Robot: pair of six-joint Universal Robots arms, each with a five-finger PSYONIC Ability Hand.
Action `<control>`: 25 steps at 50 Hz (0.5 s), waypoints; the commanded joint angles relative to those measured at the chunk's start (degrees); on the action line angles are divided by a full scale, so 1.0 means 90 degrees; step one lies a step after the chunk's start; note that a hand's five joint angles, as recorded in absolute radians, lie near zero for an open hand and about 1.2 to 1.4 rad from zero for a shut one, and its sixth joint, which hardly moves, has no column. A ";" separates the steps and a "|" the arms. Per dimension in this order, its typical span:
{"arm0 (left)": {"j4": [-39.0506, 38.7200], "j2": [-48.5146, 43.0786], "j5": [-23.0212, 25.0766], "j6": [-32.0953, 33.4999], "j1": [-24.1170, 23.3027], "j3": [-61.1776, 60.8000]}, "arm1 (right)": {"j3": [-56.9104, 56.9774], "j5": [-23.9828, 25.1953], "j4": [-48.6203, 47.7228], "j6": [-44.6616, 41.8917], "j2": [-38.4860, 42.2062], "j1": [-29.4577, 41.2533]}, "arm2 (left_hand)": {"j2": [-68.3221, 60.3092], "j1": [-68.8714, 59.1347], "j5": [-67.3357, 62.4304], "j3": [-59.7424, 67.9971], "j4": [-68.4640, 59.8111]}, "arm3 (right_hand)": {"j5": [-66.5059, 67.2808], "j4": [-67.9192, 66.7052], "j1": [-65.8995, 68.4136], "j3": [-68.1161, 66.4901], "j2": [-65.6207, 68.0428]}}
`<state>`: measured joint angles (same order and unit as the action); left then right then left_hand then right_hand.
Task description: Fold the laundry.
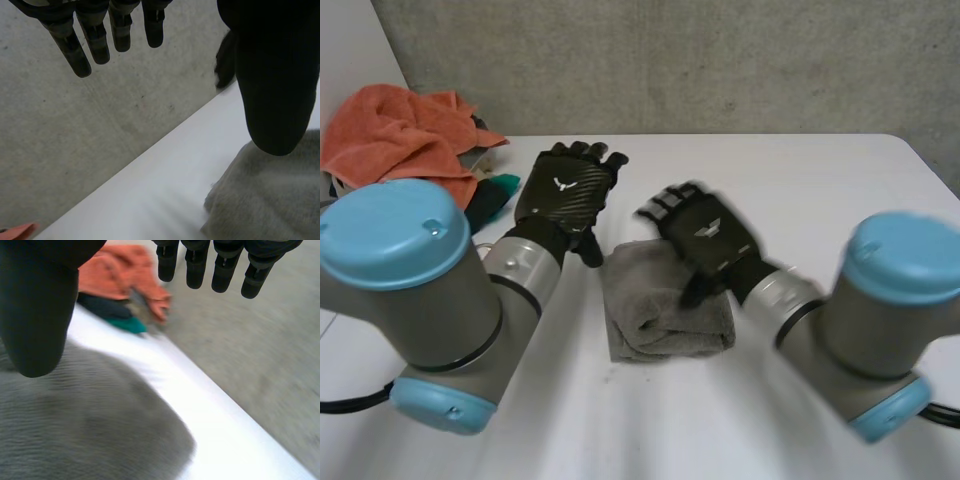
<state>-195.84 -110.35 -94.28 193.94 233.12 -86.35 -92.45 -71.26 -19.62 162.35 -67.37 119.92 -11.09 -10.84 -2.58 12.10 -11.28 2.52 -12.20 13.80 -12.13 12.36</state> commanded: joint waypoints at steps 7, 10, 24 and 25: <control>0.1017 -0.1741 0.0027 -0.0816 -0.0717 0.1498 | 0.1150 -0.0022 0.2170 0.1336 0.0814 -0.0629 | -0.0257 -0.0285 -0.0092 0.0145 -0.0237 | -0.0280 0.0245 -0.0422 0.0236 -0.0263; 0.1582 -0.2151 -0.0070 -0.0807 -0.0717 0.1693 | 0.1463 -0.0012 0.2395 0.1210 0.1176 -0.0649 | -0.0351 -0.0378 -0.0185 0.0238 -0.0330 | -0.0280 0.0245 -0.0422 0.0236 -0.0263; 0.2132 -0.2212 -0.1047 -0.0455 -0.0707 0.1489 | 0.1767 -0.0811 0.2942 -0.0039 0.1753 -0.0629 | -0.0370 -0.0397 -0.0205 0.0257 -0.0349 | 0.1091 -0.1126 0.0949 -0.1135 0.1108; 0.2112 -0.2114 -0.1038 -0.0387 -0.0736 0.1450 | 0.1718 -0.0929 0.2903 -0.0041 0.1714 -0.0639 | -0.0333 -0.0360 -0.0168 0.0220 -0.0312 | 0.1205 -0.1240 0.1063 -0.1248 0.1222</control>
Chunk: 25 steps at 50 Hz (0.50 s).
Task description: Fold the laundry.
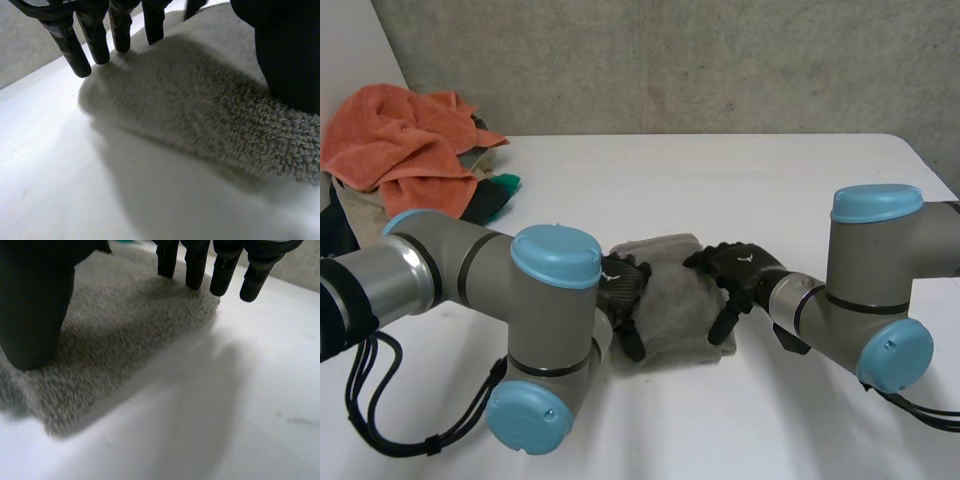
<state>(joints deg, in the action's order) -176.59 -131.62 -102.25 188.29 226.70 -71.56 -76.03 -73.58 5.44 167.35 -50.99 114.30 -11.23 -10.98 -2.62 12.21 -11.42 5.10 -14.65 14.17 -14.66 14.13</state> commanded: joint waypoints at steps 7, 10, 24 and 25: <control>-0.0086 0.1031 -0.0036 0.0378 -0.0052 -0.0311 | -0.0994 -0.1297 -0.0867 -0.0538 -0.1052 -0.0082 | -0.0186 -0.0214 -0.0032 0.0077 -0.0165 | 0.0695 -0.0745 0.0799 -0.0744 0.0804; -0.0135 0.1392 0.0101 0.0378 -0.0042 -0.0389 | -0.1559 -0.1327 -0.1355 -0.0247 -0.1510 -0.0082 | -0.0112 -0.0139 0.0042 0.0003 -0.0091 | 0.0472 -0.0522 0.0575 -0.0521 0.0580; -0.0242 0.1998 0.0999 0.0329 0.0300 -0.0906 | -0.2538 -0.0654 -0.1659 0.2840 -0.1620 -0.0014 | -0.0112 -0.0139 0.0043 0.0002 -0.0091 | 0.0358 -0.0408 0.0461 -0.0407 0.0467; -0.0233 0.1998 0.0999 0.0329 0.0300 -0.0916 | -0.2529 -0.0614 -0.1698 0.2938 -0.1581 -0.0004 | -0.0112 -0.0139 0.0043 0.0002 -0.0091 | 0.0376 -0.0427 0.0480 -0.0426 0.0485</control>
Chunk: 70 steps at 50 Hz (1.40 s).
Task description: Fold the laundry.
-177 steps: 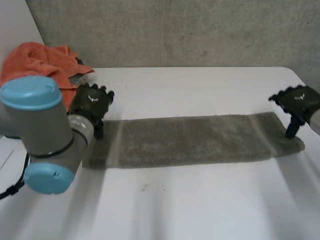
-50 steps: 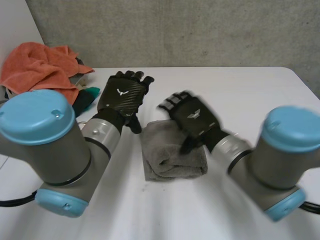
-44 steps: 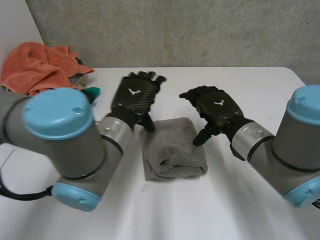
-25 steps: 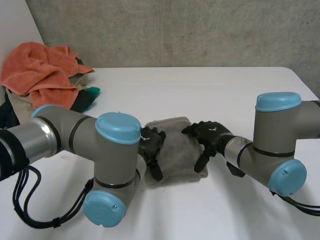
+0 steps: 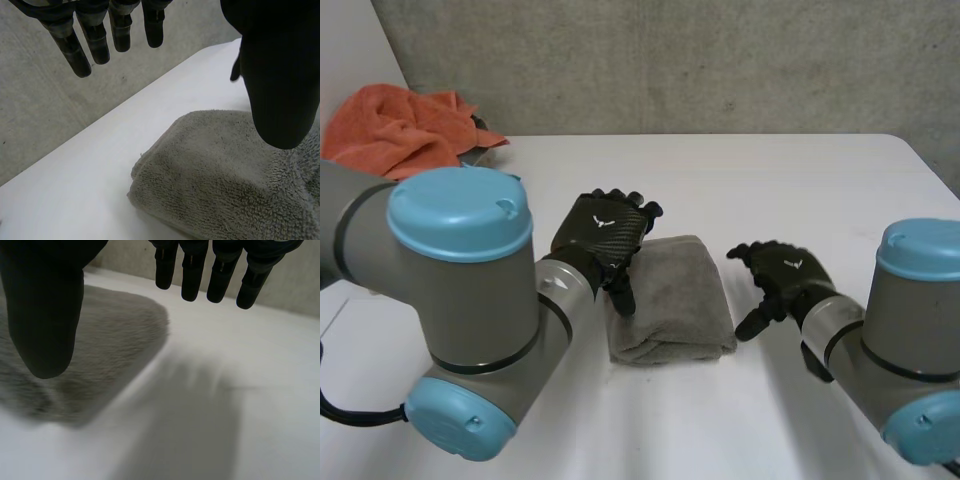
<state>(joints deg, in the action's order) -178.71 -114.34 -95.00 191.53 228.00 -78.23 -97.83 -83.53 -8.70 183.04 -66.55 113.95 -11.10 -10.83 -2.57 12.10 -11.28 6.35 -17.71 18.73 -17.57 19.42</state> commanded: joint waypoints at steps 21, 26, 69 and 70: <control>-0.0183 0.0146 0.0224 -0.0031 0.0135 -0.0380 | 0.0830 0.0366 -0.0860 0.1177 0.1476 0.0474 | -0.0144 -0.0175 0.0019 0.0033 -0.0124 | 0.7072 -0.6921 0.6808 -0.6936 0.6731; -0.0192 0.0195 0.0233 -0.0031 0.0125 -0.0311 | 0.1094 0.0093 -0.0821 0.0757 0.1466 0.0416 | -0.0107 -0.0138 0.0056 -0.0004 -0.0087 | 0.7072 -0.6921 0.6808 -0.6936 0.6731; -0.0349 0.0058 0.1347 -0.0275 -0.0588 0.0861 | 0.9532 -0.0191 0.1035 -0.1597 0.5871 -0.3500 | -0.0163 -0.0194 0.0000 0.0052 -0.0143 | 0.7072 -0.6921 0.6808 -0.6936 0.6731; -0.0349 0.0058 0.1347 -0.0275 -0.0597 0.0861 | 0.9513 -0.0220 0.1035 -0.1636 0.5871 -0.3529 | -0.0163 -0.0194 0.0000 0.0052 -0.0143 | 0.3471 -0.3320 0.3206 -0.3335 0.3130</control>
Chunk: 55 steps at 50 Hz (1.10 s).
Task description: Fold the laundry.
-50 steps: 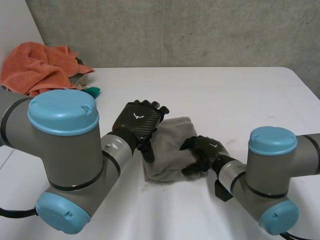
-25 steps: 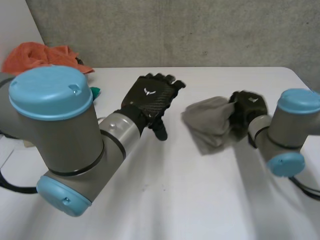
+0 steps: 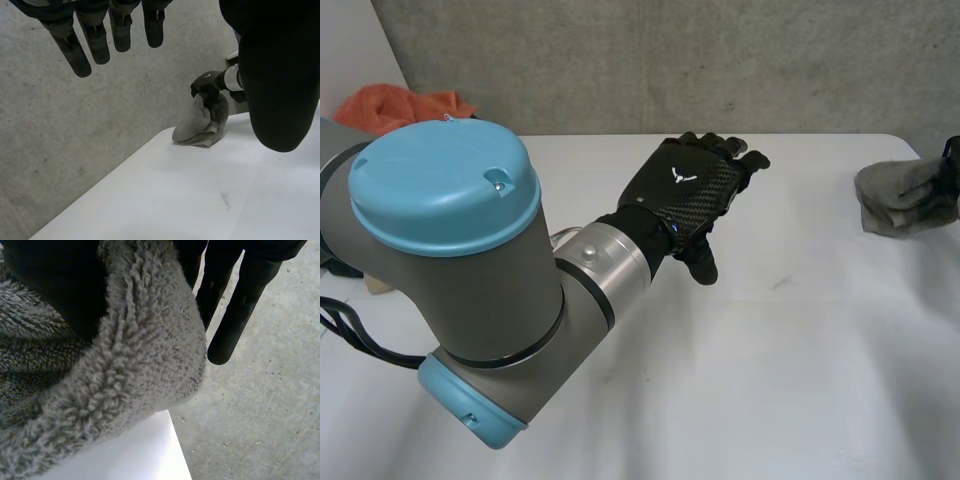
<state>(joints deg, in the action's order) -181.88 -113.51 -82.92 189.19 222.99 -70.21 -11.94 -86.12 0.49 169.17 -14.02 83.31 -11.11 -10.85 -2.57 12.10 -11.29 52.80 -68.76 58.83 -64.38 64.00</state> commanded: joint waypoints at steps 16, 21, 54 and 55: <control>0.0014 0.0063 0.0005 -0.0044 -0.0119 -0.0021 | -0.2465 -0.0882 -0.1399 -0.2079 -0.1465 -0.0057 | -0.0125 -0.0153 0.0038 0.0014 -0.0105 | -0.5867 0.6529 -0.5425 0.6042 -0.6000; 0.0004 0.0209 -0.0073 -0.0015 -0.0041 -0.0001 | -0.4666 -0.0179 -0.2377 -0.1512 -0.3147 -0.0008 | -0.0125 -0.0153 0.0038 0.0014 -0.0105 | -0.5867 0.6529 -0.5425 0.6042 -0.6000; -0.1129 -0.3774 0.0239 0.2504 0.5360 0.4002 | -1.0392 0.2947 -0.1538 -0.2468 -0.6802 0.1017 | -0.1356 -0.1384 -0.1193 0.1245 -0.1335 | -0.5867 0.6529 -0.5425 0.6042 -0.6000; -0.1100 -0.3871 0.0239 0.2504 0.5369 0.4090 | -1.0422 0.2957 -0.1538 -0.2468 -0.6792 0.0998 | -0.1710 -0.1738 -0.1547 0.1599 -0.1690 | -0.5867 0.6529 -0.5425 0.6042 -0.6000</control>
<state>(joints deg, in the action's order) -192.96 -139.60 -82.51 211.87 270.02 -41.82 -104.96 -59.58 -13.82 147.07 -75.80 92.81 -14.45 -14.46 -5.10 14.69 -14.55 2.55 -12.21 13.18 -12.10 12.29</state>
